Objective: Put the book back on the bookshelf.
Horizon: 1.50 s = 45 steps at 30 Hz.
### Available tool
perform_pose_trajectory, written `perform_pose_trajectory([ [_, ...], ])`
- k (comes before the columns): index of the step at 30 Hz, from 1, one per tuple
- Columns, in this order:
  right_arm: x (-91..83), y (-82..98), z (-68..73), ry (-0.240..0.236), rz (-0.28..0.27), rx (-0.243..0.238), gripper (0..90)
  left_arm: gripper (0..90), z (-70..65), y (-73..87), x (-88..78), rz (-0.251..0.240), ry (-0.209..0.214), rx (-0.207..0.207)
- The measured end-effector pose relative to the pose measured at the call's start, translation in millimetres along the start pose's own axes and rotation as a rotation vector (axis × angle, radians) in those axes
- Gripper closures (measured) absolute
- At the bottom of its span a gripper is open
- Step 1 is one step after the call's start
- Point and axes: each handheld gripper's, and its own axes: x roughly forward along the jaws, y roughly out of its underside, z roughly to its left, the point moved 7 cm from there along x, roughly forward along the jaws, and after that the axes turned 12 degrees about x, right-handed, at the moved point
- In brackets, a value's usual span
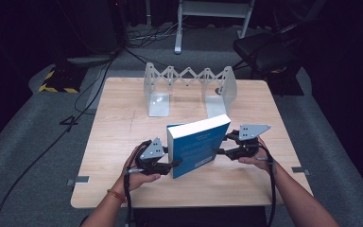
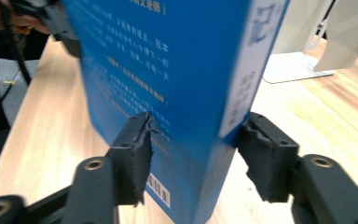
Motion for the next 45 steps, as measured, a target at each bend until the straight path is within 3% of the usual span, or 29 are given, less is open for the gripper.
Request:
perform_pose_trajectory([
  [5,-13.0,6.3,13.3,-0.036,0.027,-0.03,55.8,48.8,0.9,0.9,-2.0,0.022,-0.019,0.011],
  [9,-19.7,10.2,23.1,-0.067,0.043,-0.048,58.6,45.7,2.2,0.5,0.3,0.014,-0.039,-0.005],
  [13,-25.0,13.1,33.8,-0.102,0.049,-0.052,59.7,43.6,3.8,-0.7,2.4,0.012,-0.026,-0.007],
  [16,-24.6,12.5,40.2,-0.109,0.041,-0.065,57.3,41.6,5.9,-2.4,5.4,0.015,-0.019,-0.011],
  [18,-19.2,10.5,43.5,-0.113,0.032,-0.057,49.6,41.2,9.1,-2.8,7.0,0.013,-0.012,-0.013],
  [20,-12.8,8.1,43.9,-0.078,0.035,-0.069,50.1,40.8,11.8,-3.8,9.5,0.015,-0.012,-0.018],
  [24,-9.2,4.9,43.2,-0.06,0.011,-0.05,57.4,37.0,18.3,-7.3,16.7,0.03,-0.011,-0.003],
  [33,-18.2,6.5,43.9,0.012,-0.01,-0.063,58.6,33.2,28.4,-17.8,36.8,0.033,-0.005,0.015],
  [39,-27.2,3.3,36.0,0.063,-0.066,-0.003,57.1,33.2,33.4,-26.0,55.3,0.01,0.004,0.021],
  [45,-28.4,4.5,31.5,0.067,-0.097,0.023,56.5,30.8,33.0,-27.5,61.3,-0.008,-0.011,0.021],
])
